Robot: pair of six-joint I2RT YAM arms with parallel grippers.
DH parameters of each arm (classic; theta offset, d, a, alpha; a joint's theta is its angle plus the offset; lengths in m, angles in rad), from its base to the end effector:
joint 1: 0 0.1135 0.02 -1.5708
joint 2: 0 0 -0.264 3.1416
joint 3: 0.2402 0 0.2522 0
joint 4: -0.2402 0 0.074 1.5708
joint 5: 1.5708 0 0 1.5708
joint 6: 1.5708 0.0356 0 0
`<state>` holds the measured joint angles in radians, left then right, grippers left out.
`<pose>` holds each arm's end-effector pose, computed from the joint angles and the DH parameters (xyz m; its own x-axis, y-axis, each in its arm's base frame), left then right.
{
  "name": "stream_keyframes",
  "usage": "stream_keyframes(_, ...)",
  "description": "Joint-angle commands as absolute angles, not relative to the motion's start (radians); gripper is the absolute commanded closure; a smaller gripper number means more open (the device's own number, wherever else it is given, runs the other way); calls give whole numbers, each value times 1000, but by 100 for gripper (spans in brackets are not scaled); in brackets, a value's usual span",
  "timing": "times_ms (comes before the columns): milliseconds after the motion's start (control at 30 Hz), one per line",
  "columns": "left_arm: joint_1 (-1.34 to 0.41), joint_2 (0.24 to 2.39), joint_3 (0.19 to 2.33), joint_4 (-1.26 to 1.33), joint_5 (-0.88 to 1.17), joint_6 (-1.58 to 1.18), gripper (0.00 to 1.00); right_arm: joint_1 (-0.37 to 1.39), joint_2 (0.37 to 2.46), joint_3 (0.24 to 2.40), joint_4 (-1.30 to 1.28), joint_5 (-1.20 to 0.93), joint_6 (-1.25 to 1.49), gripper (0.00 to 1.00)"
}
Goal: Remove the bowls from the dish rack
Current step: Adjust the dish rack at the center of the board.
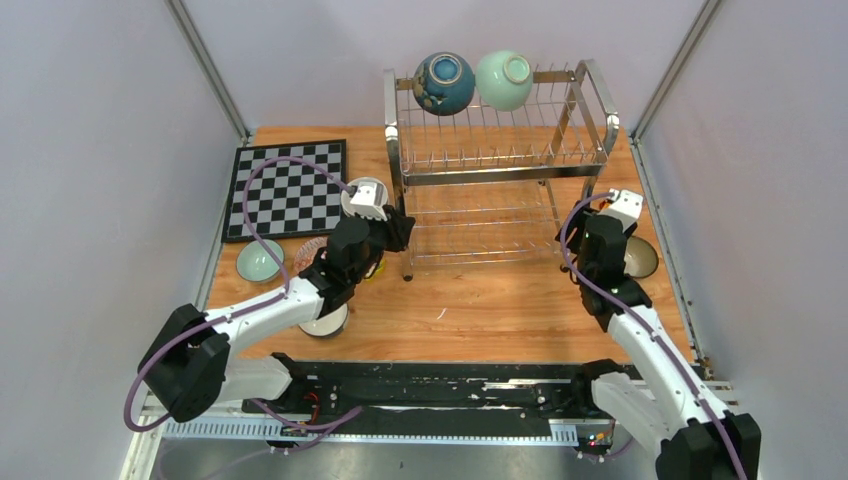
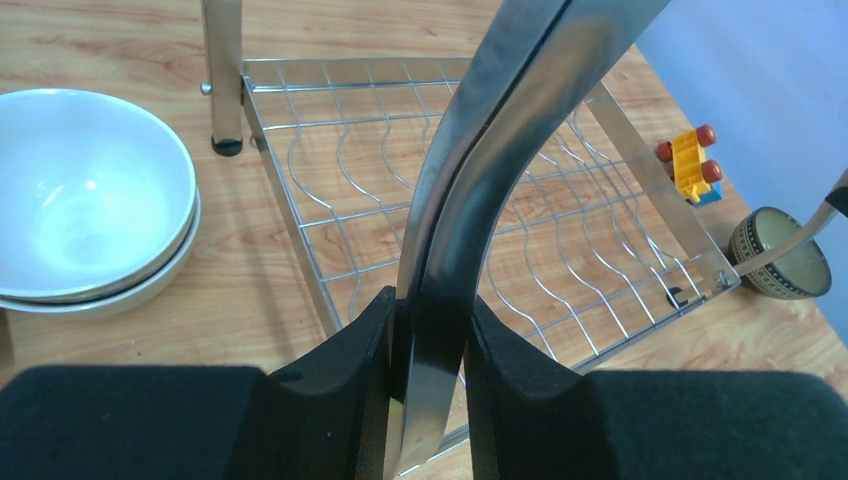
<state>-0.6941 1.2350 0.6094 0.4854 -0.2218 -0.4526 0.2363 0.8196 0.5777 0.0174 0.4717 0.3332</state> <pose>0.2159 -0.1695 0.2528 -0.2963 -0.3084 -0.9039 0.3637 0.8387 -0.4054 0.1934 0.0299 0.2825 -0.1319 0.2679 -0.9544 0.2807 0.9335 0.2233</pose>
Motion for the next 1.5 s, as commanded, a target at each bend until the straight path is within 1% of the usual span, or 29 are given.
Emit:
stream_keyframes(0,-698,1237,594,548,-157,-498,74,175,876,562,150,434,357,28)
stream_keyframes(133,-698,1243,574,578,-123,-522,82,141,949,567,198,415,366,32)
stream_keyframes(300,-699,1270,565,612,-69,-545,96,104,1025,577,242,379,379,38)
stream_keyframes(333,-699,1276,566,617,-60,-549,99,99,1041,585,242,373,388,41)
stream_keyframes(467,-703,1291,546,663,-50,-589,100,85,1100,616,257,356,394,50)
stream_keyframes(633,-726,1327,546,706,-38,-622,100,43,1197,666,272,301,396,53)
stream_keyframes(767,-769,1329,551,703,-65,-606,100,13,1254,695,303,246,384,53)
stream_keyframes(967,-785,1357,557,713,-74,-615,100,8,1349,773,333,174,369,54)
stream_keyframes(1000,-790,1363,561,713,-75,-616,100,-20,1367,789,335,164,367,54)
stream_keyframes(1267,-845,1422,612,705,-83,-612,100,-37,1528,917,360,96,382,51)
stream_keyframes(1400,-859,1447,625,704,-97,-619,100,-37,1572,953,359,76,401,48)
stream_keyframes(1467,-863,1448,619,709,-109,-624,100,-38,1575,952,354,75,409,40)
